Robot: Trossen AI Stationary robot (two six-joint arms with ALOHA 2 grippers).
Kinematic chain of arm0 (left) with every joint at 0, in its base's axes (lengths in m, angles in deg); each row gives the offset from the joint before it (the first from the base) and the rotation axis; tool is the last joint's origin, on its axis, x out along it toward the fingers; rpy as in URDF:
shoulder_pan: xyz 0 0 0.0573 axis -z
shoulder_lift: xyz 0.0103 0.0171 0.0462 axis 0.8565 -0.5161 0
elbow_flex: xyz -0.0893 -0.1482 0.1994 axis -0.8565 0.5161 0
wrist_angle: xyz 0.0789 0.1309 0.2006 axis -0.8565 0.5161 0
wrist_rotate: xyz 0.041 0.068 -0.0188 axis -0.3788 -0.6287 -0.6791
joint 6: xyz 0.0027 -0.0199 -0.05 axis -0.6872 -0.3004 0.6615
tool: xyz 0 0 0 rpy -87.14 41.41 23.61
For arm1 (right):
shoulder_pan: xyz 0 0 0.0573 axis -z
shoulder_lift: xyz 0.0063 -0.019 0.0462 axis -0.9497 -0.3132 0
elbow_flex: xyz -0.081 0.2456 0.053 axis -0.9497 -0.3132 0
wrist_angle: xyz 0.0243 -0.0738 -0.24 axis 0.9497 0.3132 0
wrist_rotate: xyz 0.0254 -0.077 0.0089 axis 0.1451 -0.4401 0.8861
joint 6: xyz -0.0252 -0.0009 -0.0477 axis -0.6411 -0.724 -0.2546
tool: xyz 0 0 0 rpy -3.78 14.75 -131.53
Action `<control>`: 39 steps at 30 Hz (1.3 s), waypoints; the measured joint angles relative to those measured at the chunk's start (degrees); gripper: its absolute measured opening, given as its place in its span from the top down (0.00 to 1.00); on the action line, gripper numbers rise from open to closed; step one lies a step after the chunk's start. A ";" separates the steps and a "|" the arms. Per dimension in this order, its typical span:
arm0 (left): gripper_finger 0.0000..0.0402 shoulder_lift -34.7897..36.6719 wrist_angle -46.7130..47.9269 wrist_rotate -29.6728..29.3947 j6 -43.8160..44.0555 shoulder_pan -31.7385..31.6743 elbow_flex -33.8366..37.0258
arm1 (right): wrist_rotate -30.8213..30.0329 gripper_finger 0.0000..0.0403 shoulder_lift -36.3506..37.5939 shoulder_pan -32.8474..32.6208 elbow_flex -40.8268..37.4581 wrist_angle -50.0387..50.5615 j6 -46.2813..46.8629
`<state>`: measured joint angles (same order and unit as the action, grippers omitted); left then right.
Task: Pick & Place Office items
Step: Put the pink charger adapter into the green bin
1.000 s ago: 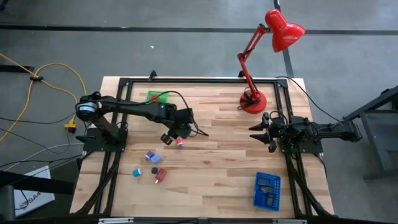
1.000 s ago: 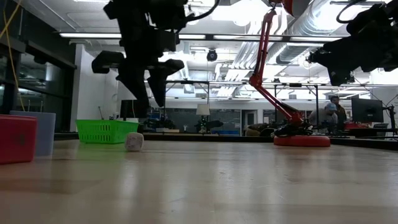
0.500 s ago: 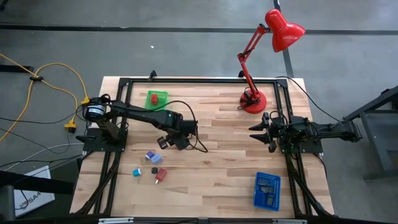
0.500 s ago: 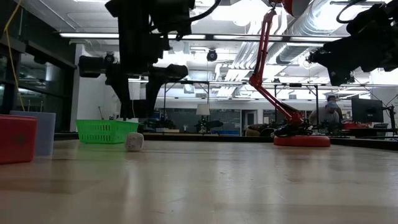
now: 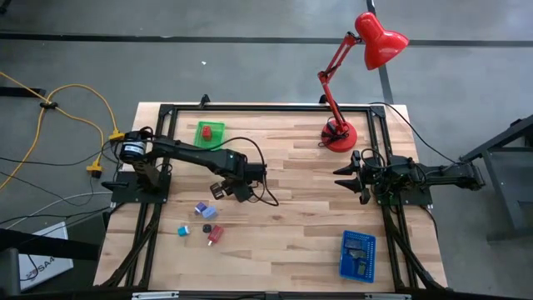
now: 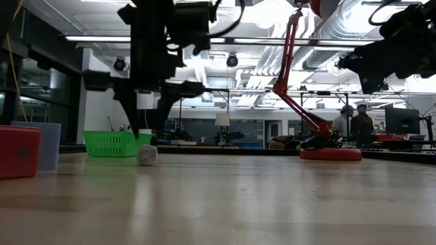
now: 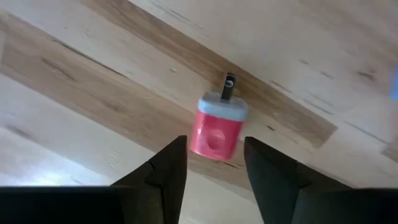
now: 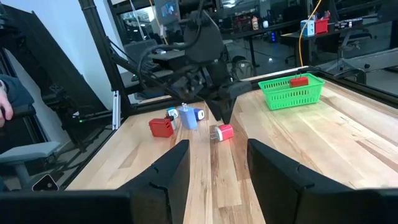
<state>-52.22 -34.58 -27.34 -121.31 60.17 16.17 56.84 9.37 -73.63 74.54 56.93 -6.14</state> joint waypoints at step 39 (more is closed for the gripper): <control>0.62 -3.58 -1.62 -1.95 -3.38 1.48 0.19 | 0.02 0.64 0.01 -0.01 -0.01 -0.43 -0.01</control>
<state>-55.80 -36.20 -29.29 -124.69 61.65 16.35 56.86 9.38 -73.63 74.53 56.51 -6.15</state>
